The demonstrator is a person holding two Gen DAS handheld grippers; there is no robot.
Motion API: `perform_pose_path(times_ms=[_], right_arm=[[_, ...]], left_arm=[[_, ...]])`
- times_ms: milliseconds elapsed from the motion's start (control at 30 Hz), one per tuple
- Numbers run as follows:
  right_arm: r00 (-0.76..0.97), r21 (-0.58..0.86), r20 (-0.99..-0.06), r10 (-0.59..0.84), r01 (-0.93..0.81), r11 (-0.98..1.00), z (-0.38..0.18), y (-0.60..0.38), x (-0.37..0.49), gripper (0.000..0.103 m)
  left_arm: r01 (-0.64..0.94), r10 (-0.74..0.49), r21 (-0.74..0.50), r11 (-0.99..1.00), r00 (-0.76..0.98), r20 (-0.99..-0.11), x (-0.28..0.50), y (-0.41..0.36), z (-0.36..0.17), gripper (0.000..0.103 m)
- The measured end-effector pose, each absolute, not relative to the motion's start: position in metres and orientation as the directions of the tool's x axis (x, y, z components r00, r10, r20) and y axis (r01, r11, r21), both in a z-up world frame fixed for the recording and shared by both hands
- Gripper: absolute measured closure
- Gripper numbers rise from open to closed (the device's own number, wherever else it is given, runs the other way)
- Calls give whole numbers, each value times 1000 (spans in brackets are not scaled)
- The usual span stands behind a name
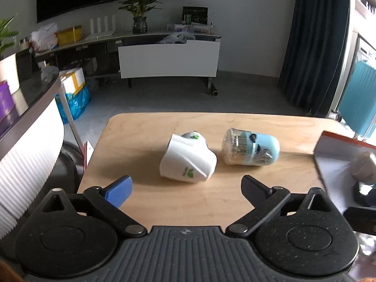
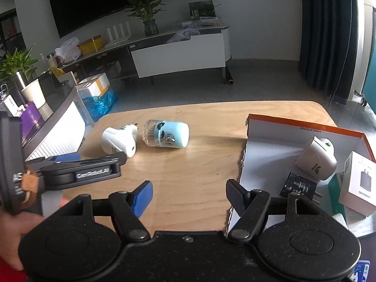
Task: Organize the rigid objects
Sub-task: 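Grasp the white SUPERB plug with the left tool while the right tool grasps the toothpick jar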
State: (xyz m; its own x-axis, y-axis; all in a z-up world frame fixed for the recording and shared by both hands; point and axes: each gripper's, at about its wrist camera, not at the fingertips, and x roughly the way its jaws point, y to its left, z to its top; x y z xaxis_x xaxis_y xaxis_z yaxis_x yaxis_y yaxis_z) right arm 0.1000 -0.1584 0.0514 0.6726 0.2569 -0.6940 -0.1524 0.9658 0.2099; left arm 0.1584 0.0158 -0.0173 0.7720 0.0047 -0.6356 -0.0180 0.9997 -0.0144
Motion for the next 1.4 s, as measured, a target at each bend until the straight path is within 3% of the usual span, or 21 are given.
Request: perform_pose_path(times_ms=[367, 433, 533, 567, 800, 1000, 1400], right_arm=[[670, 256, -687, 280, -138, 957, 44, -156, 126, 18], [671, 266, -685, 285, -134, 955, 41, -155, 132, 15], [673, 283, -677, 299, -137, 949, 39, -150, 142, 12], [670, 289, -677, 303, -136, 947, 38, -148, 147, 12], [678, 322, -663, 318, -126, 939, 30, -125, 184, 11], [653, 302, -704, 278, -80, 950, 15, -96, 220, 11], [656, 151, -738, 158, -68, 986, -15, -64, 249, 10]], left_arm=[[-12, 67, 92, 996, 778, -624, 202, 14, -47, 2], [-2, 59, 93, 996, 785, -616, 204, 16, -49, 9], [10, 25, 54, 998, 790, -612, 205, 20, -46, 35], [5, 25, 48, 999, 792, -610, 203, 21, -44, 38], [-50, 31, -13, 999, 783, -621, 184, 35, -29, 39], [-58, 16, -49, 997, 792, -610, 166, 42, -22, 39], [-56, -2, -79, 995, 804, -595, 171, 42, -26, 39]])
